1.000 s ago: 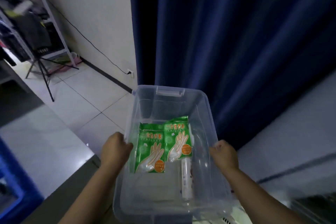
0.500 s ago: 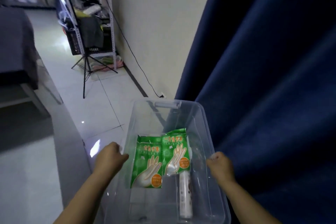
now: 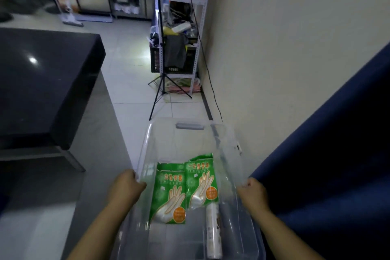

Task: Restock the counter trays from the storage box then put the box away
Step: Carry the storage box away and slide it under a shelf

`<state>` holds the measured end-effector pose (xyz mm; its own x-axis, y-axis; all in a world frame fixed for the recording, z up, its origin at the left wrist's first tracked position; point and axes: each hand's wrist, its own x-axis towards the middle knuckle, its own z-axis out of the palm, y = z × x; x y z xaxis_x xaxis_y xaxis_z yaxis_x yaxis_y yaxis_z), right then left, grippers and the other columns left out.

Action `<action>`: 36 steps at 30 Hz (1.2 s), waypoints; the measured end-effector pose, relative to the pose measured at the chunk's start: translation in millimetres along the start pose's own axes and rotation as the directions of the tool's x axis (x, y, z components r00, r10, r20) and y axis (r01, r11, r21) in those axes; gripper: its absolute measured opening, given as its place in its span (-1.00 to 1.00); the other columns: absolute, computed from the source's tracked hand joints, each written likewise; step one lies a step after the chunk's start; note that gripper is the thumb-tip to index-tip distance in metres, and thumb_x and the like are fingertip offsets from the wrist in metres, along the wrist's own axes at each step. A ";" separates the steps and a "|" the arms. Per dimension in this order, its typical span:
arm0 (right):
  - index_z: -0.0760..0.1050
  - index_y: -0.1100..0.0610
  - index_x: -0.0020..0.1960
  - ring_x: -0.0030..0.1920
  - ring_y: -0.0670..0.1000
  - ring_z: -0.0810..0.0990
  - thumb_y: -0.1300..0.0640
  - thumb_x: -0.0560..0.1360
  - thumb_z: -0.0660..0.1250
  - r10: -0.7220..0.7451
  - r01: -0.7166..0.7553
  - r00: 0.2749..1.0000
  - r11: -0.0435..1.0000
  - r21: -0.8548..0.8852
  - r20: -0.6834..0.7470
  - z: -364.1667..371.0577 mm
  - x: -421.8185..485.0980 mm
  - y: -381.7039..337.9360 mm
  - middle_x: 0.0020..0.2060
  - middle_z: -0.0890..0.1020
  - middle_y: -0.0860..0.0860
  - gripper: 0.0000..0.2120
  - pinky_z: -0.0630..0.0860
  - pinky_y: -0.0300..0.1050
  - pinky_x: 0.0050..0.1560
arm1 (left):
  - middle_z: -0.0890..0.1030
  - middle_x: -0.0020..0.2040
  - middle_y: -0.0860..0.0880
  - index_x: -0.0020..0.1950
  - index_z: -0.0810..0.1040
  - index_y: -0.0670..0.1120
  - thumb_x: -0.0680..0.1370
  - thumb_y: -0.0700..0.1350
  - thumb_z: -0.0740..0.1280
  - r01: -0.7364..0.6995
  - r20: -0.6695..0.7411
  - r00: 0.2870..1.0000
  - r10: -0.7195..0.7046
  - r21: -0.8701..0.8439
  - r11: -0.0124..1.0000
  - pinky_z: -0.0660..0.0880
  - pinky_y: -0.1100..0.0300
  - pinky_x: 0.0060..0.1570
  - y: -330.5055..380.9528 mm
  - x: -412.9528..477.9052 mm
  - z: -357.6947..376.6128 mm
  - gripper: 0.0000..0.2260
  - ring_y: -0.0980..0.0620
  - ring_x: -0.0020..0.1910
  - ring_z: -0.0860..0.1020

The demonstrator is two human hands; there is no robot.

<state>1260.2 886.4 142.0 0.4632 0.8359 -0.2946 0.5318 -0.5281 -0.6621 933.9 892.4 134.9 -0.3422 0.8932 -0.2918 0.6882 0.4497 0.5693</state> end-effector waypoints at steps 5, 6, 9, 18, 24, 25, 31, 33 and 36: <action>0.30 0.12 -0.41 -0.42 0.00 0.37 0.26 0.36 0.33 -0.097 0.098 0.986 0.995 -0.004 0.136 3.3 89.4 -45.4 -0.46 0.41 0.01 -0.74 0.26 -0.17 -0.42 | 0.59 -0.22 -0.18 -0.28 0.46 -0.11 0.36 -0.11 0.43 0.109 -0.050 0.992 -0.113 -0.076 0.991 0.45 0.11 -0.23 39.9 49.3 1.5 -0.84 -0.17 -0.20 0.58; 0.31 0.11 -0.40 -0.41 0.00 0.37 0.25 0.36 0.33 -0.117 0.119 0.980 0.993 -0.006 0.161 2.4 106.5 -54.5 -0.45 0.42 0.01 -0.75 0.26 -0.16 -0.41 | 0.60 -0.22 -0.20 -0.29 0.46 -0.12 0.35 -0.13 0.43 0.119 -0.069 0.990 -0.126 -0.099 0.988 0.47 0.09 -0.22 48.8 59.1 1.6 -0.84 -0.19 -0.20 0.59; 0.30 0.10 -0.40 -0.43 -0.03 0.36 0.25 0.36 0.32 -0.174 0.174 0.963 0.985 0.019 0.207 5.3 155.9 -81.5 -0.46 0.40 -0.01 -0.75 0.27 -0.17 -0.41 | 0.57 -0.29 -0.15 -0.32 0.45 -0.09 0.33 -0.12 0.44 0.157 -0.132 0.976 -0.175 -0.138 0.978 0.41 0.14 -0.30 73.1 88.1 1.2 -0.83 -0.17 -0.25 0.57; 0.27 0.11 -0.42 -0.45 -0.02 0.32 0.25 0.35 0.34 -0.271 0.287 0.928 0.958 -0.024 0.255 62.1 278.4 -172.4 -0.49 0.37 -0.02 -0.72 0.26 -0.14 -0.40 | 0.50 -0.37 -0.04 -0.37 0.39 -0.04 0.29 -0.15 0.43 0.256 -0.197 0.932 -0.304 -0.235 0.938 0.36 0.17 -0.35 102.5 201.6 -3.8 -0.79 -0.14 -0.30 0.54; 0.30 0.14 -0.39 -0.42 -0.02 0.37 0.25 0.37 0.34 -0.267 0.292 0.928 0.955 -0.060 0.260 126.9 356.6 -260.9 -0.45 0.40 0.01 -0.75 0.28 -0.17 -0.39 | 0.51 -0.35 -0.03 -0.34 0.39 -0.04 0.31 -0.17 0.39 0.224 -0.184 0.942 -0.280 -0.274 0.935 0.34 0.19 -0.37 108.8 328.0 -28.9 -0.82 -0.12 -0.30 0.53; 0.31 0.14 -0.39 -0.42 -0.02 0.37 0.26 0.37 0.33 -0.267 0.293 0.929 0.954 -0.068 0.256 135.9 366.9 -278.0 -0.45 0.41 0.01 -0.75 0.28 -0.17 -0.39 | 0.51 -0.34 -0.02 -0.32 0.39 -0.03 0.32 -0.16 0.39 0.221 -0.174 0.947 -0.269 -0.252 0.942 0.30 0.20 -0.39 110.1 348.0 -36.7 -0.83 -0.09 -0.31 0.52; 0.30 0.14 -0.40 -0.40 -0.01 0.39 0.25 0.37 0.33 -0.296 0.318 0.926 0.946 -0.063 0.235 181.5 423.8 -383.6 -0.44 0.43 0.02 -0.75 0.31 -0.16 -0.36 | 0.50 -0.27 -0.04 -0.19 0.44 -0.11 0.38 -0.17 0.36 0.208 -0.195 0.948 -0.251 -0.213 0.955 0.21 0.24 -0.44 128.2 461.0 -87.9 -0.89 -0.04 -0.30 0.45; 0.29 0.13 -0.40 -0.41 -0.01 0.38 0.25 0.37 0.32 -0.295 0.314 0.929 0.948 -0.054 0.222 194.7 442.6 -408.2 -0.44 0.42 0.02 -0.74 0.30 -0.16 -0.36 | 0.50 -0.23 -0.05 -0.17 0.44 -0.11 0.39 -0.18 0.35 0.208 -0.209 0.943 -0.259 -0.238 0.949 0.22 0.25 -0.44 134.5 492.4 -95.6 -0.90 -0.04 -0.29 0.44; 0.32 0.16 -0.40 -0.39 0.00 0.40 0.26 0.37 0.33 -0.292 0.312 0.933 0.948 -0.068 0.209 219.3 476.9 -446.0 -0.43 0.44 0.03 -0.76 0.31 -0.16 -0.37 | 0.51 -0.19 -0.04 -0.13 0.45 -0.11 0.38 -0.19 0.35 0.223 -0.215 0.934 -0.285 -0.274 0.936 0.28 0.20 -0.35 142.6 539.4 -102.6 -0.88 -0.05 -0.26 0.46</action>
<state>1088.4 1553.4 145.7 0.1285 0.9656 -0.2259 0.6968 -0.2500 -0.6723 781.8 1438.9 137.5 -0.6534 0.7074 -0.2696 0.3927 0.6212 0.6782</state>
